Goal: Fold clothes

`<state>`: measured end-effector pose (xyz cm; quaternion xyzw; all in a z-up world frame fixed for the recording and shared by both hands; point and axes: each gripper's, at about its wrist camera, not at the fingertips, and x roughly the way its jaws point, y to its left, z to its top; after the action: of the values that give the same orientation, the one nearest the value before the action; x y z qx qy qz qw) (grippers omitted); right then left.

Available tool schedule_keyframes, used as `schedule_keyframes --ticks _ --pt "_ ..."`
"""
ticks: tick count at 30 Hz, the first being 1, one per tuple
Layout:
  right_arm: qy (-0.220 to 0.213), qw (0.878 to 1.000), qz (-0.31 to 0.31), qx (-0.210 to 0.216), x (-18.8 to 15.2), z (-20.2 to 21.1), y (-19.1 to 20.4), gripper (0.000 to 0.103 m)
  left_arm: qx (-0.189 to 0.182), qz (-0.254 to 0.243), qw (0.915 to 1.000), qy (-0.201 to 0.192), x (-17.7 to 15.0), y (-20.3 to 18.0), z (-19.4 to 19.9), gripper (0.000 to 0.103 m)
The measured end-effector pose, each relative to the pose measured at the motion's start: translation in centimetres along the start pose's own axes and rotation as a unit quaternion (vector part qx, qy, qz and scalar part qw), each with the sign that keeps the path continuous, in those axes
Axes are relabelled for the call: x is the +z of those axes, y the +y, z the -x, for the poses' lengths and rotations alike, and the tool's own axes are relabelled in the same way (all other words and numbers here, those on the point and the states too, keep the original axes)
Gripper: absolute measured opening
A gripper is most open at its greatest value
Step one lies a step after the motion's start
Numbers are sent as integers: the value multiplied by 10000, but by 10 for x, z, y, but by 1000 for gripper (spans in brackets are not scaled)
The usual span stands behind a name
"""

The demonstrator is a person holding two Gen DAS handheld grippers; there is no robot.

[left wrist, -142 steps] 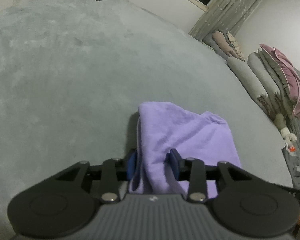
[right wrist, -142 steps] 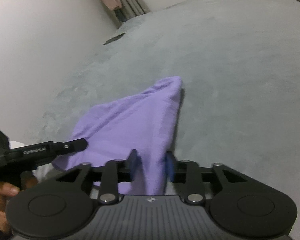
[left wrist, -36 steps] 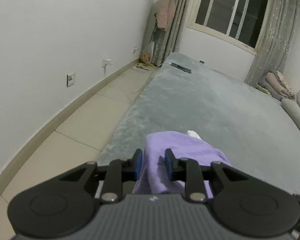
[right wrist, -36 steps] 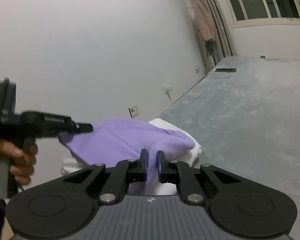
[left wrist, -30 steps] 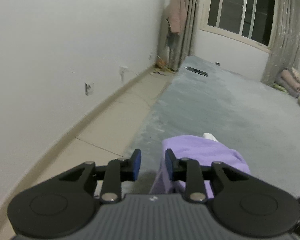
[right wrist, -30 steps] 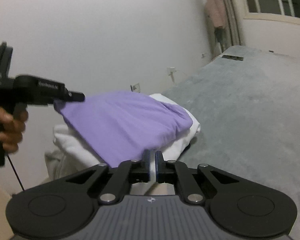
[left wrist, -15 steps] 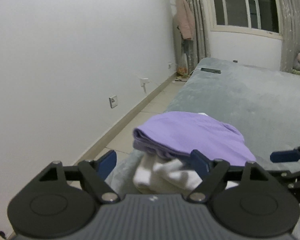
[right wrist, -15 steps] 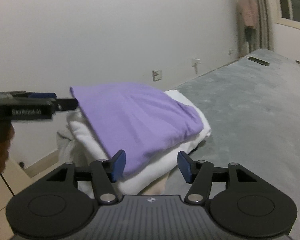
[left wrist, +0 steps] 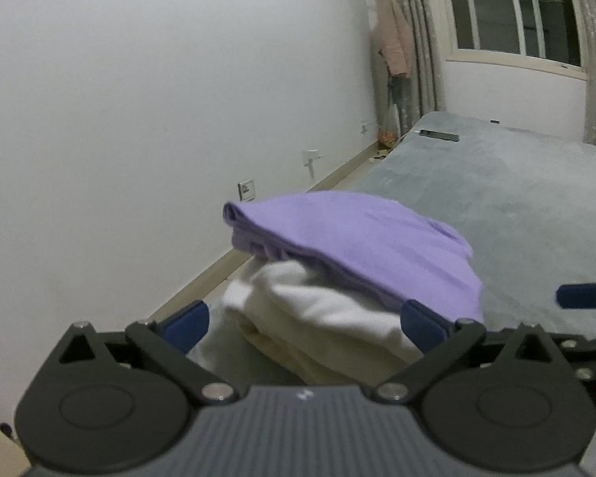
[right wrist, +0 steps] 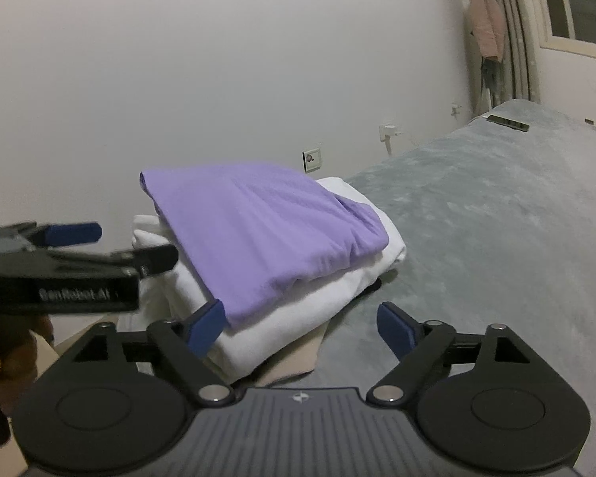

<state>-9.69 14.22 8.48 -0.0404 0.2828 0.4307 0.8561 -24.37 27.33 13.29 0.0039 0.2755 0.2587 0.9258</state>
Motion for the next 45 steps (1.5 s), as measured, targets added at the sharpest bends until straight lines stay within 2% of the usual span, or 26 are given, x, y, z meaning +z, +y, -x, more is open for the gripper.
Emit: schedule_keyframes --ticks 2,7,15,24,30,45 --pt "-39 10000 40 12 -2 2 1 95 57 8 10000 18 -5 -3 -1 103" --pt "-151 9998 -18 -88 -7 1 -2 103 143 -3 9999 -4 -16 -7 -5 103" --pt "-89 9992 -315 -234 -12 -8 -13 103 207 -131 9997 -68 -27 -10 -10 103" --pt "-22 9992 -274 -301 -18 -13 -12 103 188 -131 9997 -50 -30 -10 -13 103" --pt "-15 9993 -245 -293 -21 -13 -12 103 338 -323 9988 -151 -32 -16 -10 103" --pt "12 9991 -242 -337 -24 -16 -11 103 234 -189 9995 -134 -33 -8 -14 103"
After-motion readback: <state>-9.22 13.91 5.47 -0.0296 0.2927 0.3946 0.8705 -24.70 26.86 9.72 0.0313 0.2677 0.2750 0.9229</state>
